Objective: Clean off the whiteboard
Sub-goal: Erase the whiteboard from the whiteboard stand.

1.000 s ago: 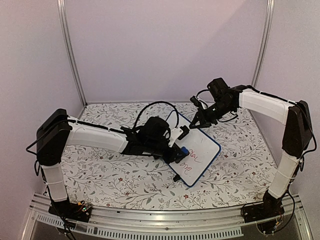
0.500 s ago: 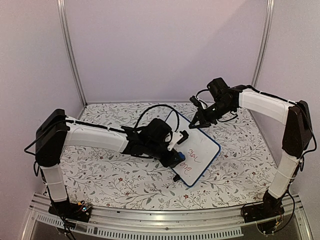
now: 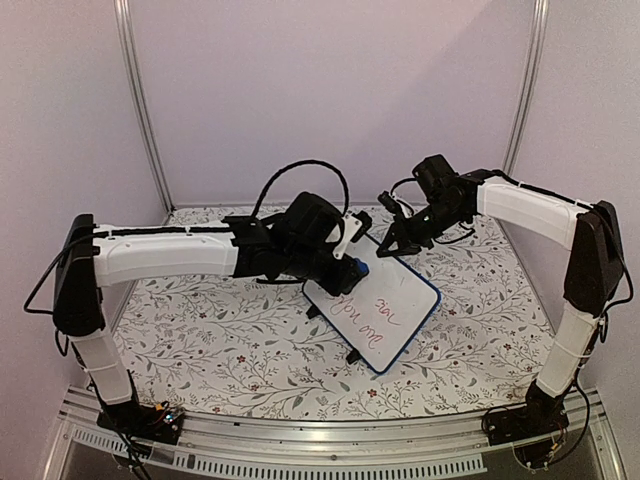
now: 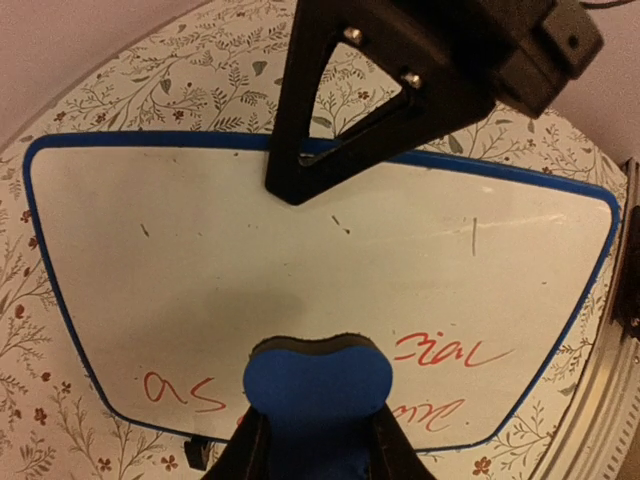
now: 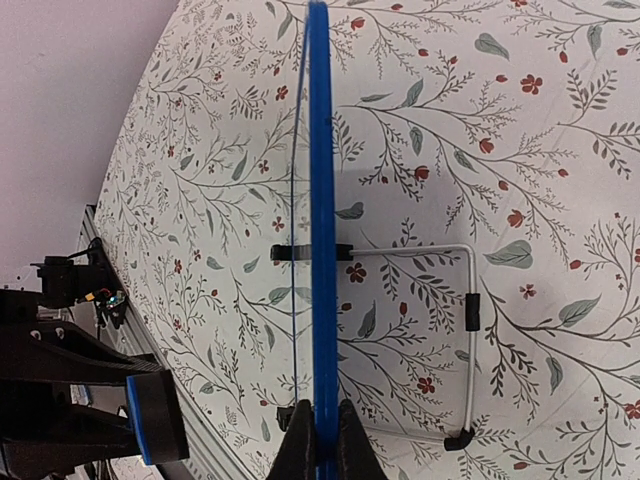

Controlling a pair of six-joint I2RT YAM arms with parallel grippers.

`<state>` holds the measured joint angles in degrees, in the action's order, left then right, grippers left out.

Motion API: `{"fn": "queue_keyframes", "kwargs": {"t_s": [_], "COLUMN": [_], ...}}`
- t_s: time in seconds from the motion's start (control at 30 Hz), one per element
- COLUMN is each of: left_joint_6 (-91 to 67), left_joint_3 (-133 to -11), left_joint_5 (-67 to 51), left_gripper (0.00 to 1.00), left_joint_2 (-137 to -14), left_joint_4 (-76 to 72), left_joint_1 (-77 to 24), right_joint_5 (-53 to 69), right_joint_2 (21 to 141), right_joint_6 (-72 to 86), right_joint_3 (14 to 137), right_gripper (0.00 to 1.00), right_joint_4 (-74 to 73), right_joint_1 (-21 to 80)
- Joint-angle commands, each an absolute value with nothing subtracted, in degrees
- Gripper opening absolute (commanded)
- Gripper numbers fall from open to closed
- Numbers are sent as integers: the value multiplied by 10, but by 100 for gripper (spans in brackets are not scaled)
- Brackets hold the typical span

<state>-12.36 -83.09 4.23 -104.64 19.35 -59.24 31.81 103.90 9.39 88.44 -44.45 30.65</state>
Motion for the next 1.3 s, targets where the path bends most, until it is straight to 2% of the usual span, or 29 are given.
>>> {"fn": "queue_keyframes", "kwargs": {"t_s": [0.0,0.2,0.6,1.27], "left_joint_6": [-117,-67,-68,-41], "left_joint_3": [-837,-835,-781,-746], "left_joint_5": [62,65,-25,-28], "left_gripper": [0,0,0,0], "left_joint_2": [-1025,-1013,-1037,-1062], "left_joint_4": [243,179,87,60], "left_joint_1": [-605,-611,-611,-610], "right_joint_5": [299,288,260,278], "right_joint_2": [1067,1067,1062,1079], "right_joint_6": [94,94,107,119], "right_joint_3": [879,885,862,872], "right_gripper": [0,0,0,0], "right_joint_4": [-491,-494,-485,-472], "right_joint_1": [324,324,324,323]}}
